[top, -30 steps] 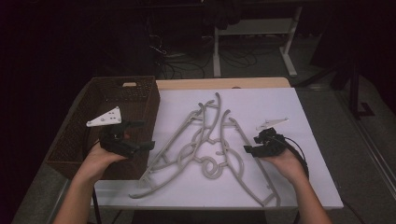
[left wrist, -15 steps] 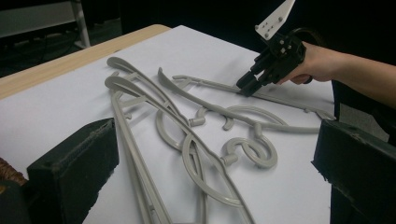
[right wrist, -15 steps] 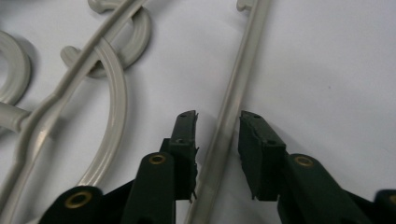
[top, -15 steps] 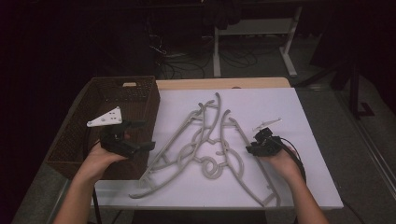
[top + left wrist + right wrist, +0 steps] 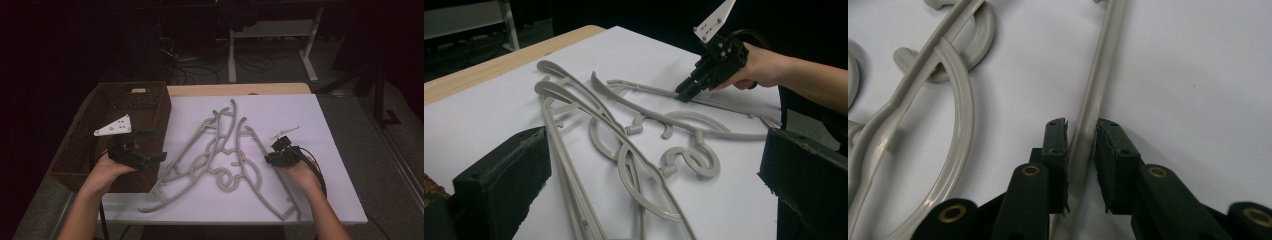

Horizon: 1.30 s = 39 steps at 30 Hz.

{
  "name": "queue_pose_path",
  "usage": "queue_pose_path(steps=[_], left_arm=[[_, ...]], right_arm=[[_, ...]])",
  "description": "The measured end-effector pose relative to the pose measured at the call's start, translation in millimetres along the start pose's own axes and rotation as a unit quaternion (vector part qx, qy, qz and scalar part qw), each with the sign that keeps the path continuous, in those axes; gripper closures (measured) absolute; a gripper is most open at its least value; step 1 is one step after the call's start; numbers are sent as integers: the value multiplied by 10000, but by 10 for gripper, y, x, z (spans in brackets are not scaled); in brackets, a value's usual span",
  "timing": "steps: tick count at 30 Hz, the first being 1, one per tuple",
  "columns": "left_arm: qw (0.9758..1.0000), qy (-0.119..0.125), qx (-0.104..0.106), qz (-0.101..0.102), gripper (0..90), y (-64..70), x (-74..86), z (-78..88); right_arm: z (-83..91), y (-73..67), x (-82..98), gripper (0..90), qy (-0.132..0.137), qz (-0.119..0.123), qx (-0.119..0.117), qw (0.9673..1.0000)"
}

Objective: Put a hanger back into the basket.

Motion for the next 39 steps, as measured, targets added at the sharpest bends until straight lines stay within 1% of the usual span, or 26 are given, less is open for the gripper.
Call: queue_pose_path(steps=[9,10,11,12,15,16,20,23,26,27,28,31,32,33,34,36,38,39], left_arm=[[10000,-4,7,10,0,-1,-1,-3],[10000,-6,6,9,0,0,-1,-4],[10000,-6,6,9,0,0,-1,-4],[10000,-6,5,7,0,0,-1,-4],[10000,-10,9,4,0,1,-1,-5],[10000,-11,14,6,0,2,-2,-6],[10000,-10,20,10,0,3,-2,-8],[10000,-19,21,8,0,4,-2,-9],[10000,-23,24,8,0,8,-3,-12],[10000,-23,24,8,0,8,-3,-12],[10000,-27,29,1,0,8,-3,-12],[10000,-24,32,5,0,8,-3,-13],[10000,-29,32,6,0,7,-4,-13],[10000,-29,32,6,0,7,-4,-13],[10000,-32,33,3,0,7,-5,-15],[10000,-31,34,6,0,9,-5,-18],[10000,-34,42,0,0,12,-8,-24],[10000,-34,42,0,0,12,-8,-24]], right_arm=[[-9,84,-20,777,24,-108,119,9999],[-8,113,-25,785,40,-138,132,9998],[-8,113,-25,785,40,-138,132,9998],[1,145,-36,798,90,-189,155,9997],[16,173,-46,798,129,-157,131,9997],[28,197,-54,798,161,-190,145,9996],[62,224,-79,798,248,-221,66,9994],[105,234,-129,798,391,-158,68,9991],[144,249,-177,799,503,-185,41,9986],[144,249,-177,799,503,-185,41,9986],[160,267,-200,799,616,-190,2,9979],[195,281,-240,799,786,-210,-58,9967],[208,282,-256,800,842,-233,-90,9961],[208,282,-256,800,842,-233,-90,9961],[221,291,-301,800,994,-205,-146,9947],[222,290,-318,800,1029,-176,-165,9944],[195,272,-398,800,1165,-119,-298,9927],[195,272,-398,800,1165,-119,-298,9927]])
Point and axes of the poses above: each handheld gripper's, and its own axes: z roughly backward along the jaws, x roughly out of its underside, y roughly to its right, the point moved 3 cm from there along -z, roughly forward along the jaws, and after that the axes turned 2 degrees about z, right-handed, at the moved point
